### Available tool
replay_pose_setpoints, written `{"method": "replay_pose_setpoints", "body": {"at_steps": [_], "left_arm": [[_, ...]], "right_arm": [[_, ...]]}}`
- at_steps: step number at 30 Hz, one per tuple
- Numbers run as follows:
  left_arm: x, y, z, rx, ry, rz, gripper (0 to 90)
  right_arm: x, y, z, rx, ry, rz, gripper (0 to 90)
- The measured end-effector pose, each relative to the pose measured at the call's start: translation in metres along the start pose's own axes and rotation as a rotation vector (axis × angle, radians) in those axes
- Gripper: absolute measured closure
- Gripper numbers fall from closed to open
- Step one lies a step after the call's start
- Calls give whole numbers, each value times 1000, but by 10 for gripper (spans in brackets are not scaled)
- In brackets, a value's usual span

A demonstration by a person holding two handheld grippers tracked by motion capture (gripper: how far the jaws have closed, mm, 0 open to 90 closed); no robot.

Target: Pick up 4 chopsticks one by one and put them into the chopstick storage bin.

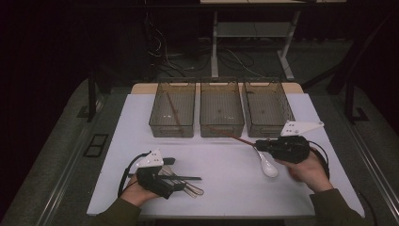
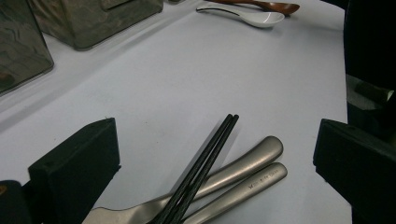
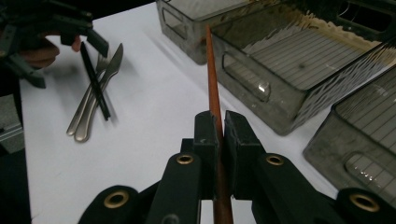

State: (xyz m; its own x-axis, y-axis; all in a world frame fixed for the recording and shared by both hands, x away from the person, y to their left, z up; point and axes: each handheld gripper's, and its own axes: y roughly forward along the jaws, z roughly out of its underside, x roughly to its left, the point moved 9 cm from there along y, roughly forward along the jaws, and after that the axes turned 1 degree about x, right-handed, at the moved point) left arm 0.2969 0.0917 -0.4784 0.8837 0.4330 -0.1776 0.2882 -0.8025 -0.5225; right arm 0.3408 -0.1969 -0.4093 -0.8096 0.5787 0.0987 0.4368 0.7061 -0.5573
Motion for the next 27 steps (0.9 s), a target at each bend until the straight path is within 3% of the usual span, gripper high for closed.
{"method": "replay_pose_setpoints", "body": {"at_steps": [10,27], "left_arm": [[0,0,0,3,8,1,0],[0,0,-1,-6,-1,1,0]], "right_arm": [[-11,11,-19,-9,25,55,836],[-17,42,-52,-34,38,67,836]]}}
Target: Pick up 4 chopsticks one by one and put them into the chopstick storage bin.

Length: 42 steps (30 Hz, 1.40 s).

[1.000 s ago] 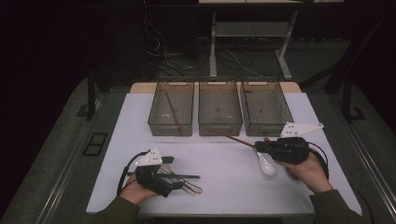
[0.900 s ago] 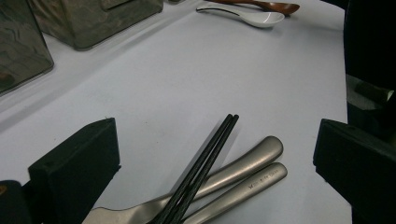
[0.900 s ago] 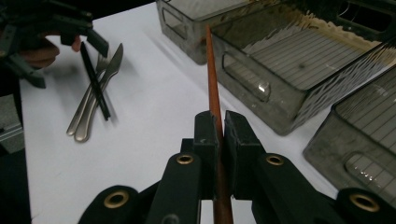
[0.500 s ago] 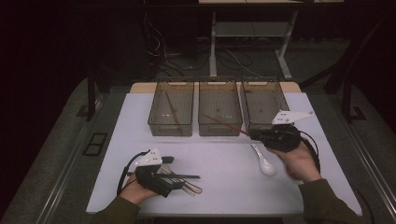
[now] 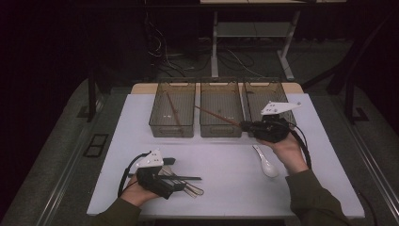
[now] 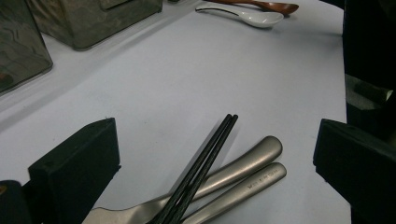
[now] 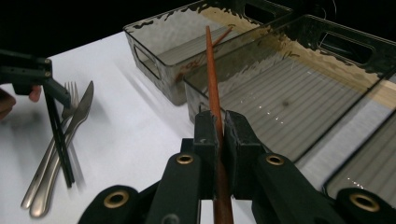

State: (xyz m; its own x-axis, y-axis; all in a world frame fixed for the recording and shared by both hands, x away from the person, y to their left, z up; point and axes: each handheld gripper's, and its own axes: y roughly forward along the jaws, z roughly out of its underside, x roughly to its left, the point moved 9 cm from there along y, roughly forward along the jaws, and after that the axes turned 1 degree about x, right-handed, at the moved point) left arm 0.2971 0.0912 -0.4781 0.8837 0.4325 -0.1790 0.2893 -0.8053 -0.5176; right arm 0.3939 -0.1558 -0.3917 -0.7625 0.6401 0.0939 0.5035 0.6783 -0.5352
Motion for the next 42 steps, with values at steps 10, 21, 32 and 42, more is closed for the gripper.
{"method": "replay_pose_setpoints", "body": {"at_steps": [10,21,32,42], "left_arm": [[0,0,0,-2,-5,1,0],[0,-1,-1,-5,-6,5,0],[-1,0,-1,-10,-5,8,0],[-1,-1,-2,-13,-4,16,0]], "right_arm": [[3,30,-27,14,-3,23,835],[-1,67,-59,32,-2,60,836],[-1,122,-81,85,3,98,836],[-3,169,-93,138,7,140,836]]}}
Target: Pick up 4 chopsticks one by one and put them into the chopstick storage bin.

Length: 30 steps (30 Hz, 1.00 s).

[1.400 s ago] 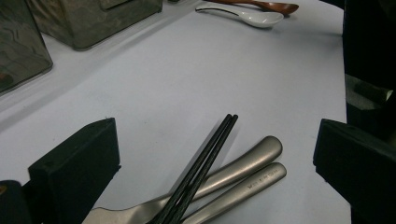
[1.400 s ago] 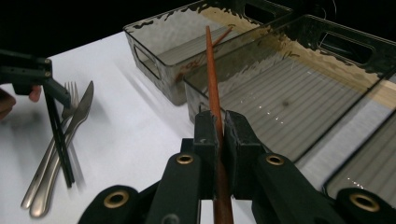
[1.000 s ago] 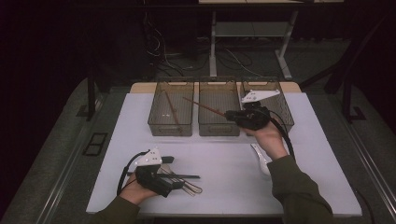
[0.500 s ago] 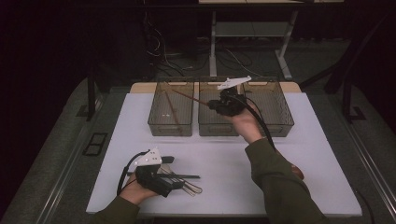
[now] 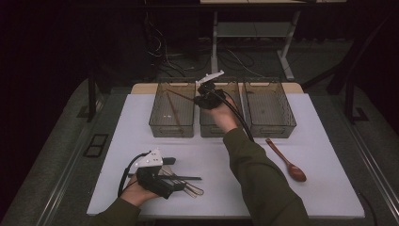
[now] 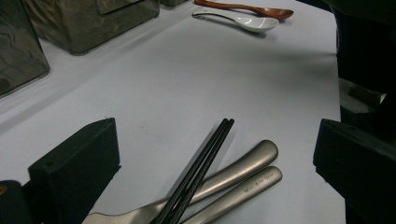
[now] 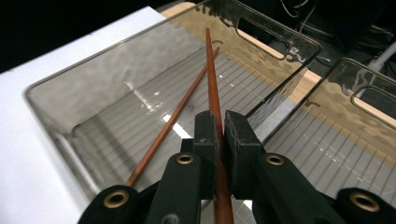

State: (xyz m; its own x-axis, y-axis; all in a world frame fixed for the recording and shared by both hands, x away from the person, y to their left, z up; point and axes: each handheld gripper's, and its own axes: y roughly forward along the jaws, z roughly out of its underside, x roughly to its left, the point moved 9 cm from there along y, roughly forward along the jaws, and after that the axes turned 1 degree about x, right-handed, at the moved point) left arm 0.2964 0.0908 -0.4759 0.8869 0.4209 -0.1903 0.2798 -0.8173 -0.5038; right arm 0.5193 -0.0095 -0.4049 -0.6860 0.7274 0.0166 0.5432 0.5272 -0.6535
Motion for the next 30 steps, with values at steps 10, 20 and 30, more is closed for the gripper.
{"method": "replay_pose_setpoints", "body": {"at_steps": [10,20,30], "left_arm": [[0,1,0,5,8,7,0],[-1,1,0,1,4,11,0],[-1,2,-1,-2,1,11,0]], "right_arm": [[10,33,-11,53,-14,39,835],[18,55,-10,93,-8,58,830],[20,52,-9,74,28,-7,602]]}}
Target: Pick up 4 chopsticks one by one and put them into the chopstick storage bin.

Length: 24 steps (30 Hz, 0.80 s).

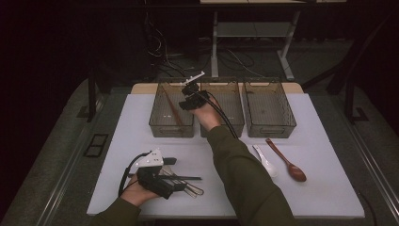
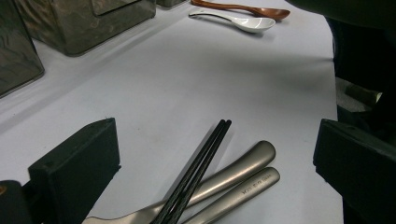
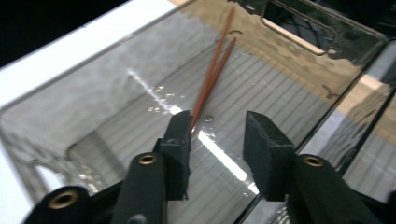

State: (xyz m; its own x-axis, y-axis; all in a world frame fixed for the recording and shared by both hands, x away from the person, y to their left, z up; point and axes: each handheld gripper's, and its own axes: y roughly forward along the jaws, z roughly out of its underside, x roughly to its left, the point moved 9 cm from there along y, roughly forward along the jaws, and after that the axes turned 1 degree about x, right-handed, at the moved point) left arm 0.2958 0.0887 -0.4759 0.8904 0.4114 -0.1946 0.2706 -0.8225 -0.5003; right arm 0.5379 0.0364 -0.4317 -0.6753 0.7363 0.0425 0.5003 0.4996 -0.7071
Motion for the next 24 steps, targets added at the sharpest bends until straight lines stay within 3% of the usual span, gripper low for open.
{"method": "replay_pose_setpoints", "body": {"at_steps": [7,13,16,19,24], "left_arm": [[0,0,1,6,8,-3,0],[0,1,1,8,2,-7,0],[1,1,2,21,16,-7,0],[0,2,2,19,7,-8,0],[0,2,3,20,9,-10,0]], "right_arm": [[1,-12,5,-14,1,-63,436],[2,-34,11,-65,-6,-135,317],[0,-43,16,-86,-20,-106,283],[-1,-53,21,-94,-12,-126,249],[-5,-68,31,-101,-12,-118,190]]}}
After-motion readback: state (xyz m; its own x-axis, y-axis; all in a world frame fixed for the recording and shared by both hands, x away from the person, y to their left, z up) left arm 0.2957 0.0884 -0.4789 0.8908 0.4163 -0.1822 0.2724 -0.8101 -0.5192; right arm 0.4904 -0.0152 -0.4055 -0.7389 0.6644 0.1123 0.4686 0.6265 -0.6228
